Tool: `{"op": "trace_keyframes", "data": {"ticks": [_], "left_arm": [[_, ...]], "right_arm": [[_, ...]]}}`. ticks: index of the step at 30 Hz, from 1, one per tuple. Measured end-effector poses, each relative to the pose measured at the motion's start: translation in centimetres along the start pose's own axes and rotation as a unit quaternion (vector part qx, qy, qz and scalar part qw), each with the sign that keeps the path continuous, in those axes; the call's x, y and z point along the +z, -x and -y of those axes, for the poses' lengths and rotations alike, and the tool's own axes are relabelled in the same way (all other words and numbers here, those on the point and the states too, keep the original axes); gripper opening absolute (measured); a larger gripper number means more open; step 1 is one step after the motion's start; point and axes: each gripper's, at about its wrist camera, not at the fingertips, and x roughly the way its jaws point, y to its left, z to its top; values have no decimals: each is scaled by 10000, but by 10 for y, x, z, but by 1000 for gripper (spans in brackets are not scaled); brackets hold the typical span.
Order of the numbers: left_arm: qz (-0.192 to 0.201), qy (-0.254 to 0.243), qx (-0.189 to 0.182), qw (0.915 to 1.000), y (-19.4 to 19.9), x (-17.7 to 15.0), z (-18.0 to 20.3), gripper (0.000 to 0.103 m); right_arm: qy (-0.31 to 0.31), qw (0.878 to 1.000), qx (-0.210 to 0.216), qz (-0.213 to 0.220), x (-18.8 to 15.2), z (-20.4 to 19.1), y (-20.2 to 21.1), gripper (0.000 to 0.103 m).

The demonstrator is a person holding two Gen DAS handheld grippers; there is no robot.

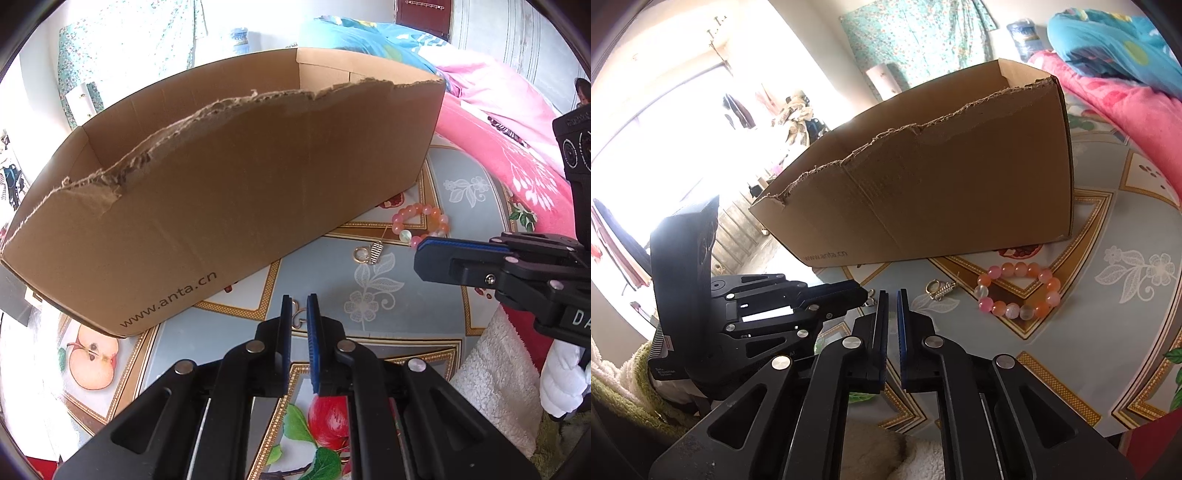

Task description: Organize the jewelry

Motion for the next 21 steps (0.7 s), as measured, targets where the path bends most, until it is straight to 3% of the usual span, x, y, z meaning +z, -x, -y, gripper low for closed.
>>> {"op": "trace_keyframes", "data": {"ticks": [1, 3, 5, 12, 15, 21], "left_arm": [[3, 15, -58, 10000, 1, 0, 0, 8], [-3, 24, -80, 10000, -1, -1, 1, 23], [15, 40, -65, 10000, -4, 0, 2, 28], [-63, 176, 77, 9998, -10, -1, 2, 28], [-74, 233, 158, 9996, -9, 0, 0, 19], [-36, 159, 259, 9995, -8, -2, 1, 19]], "right_arm": [[3, 10000, -6, -4, 0, -1, -1, 9], [16, 10000, -9, -16, 1, -1, -2, 9], [43, 10000, -14, -24, 1, -2, -3, 9], [42, 10000, 6, -40, 1, -1, -4, 9], [57, 10000, 19, -14, 2, -1, -3, 9], [83, 10000, 33, 25, 3, 2, 3, 9]]}}
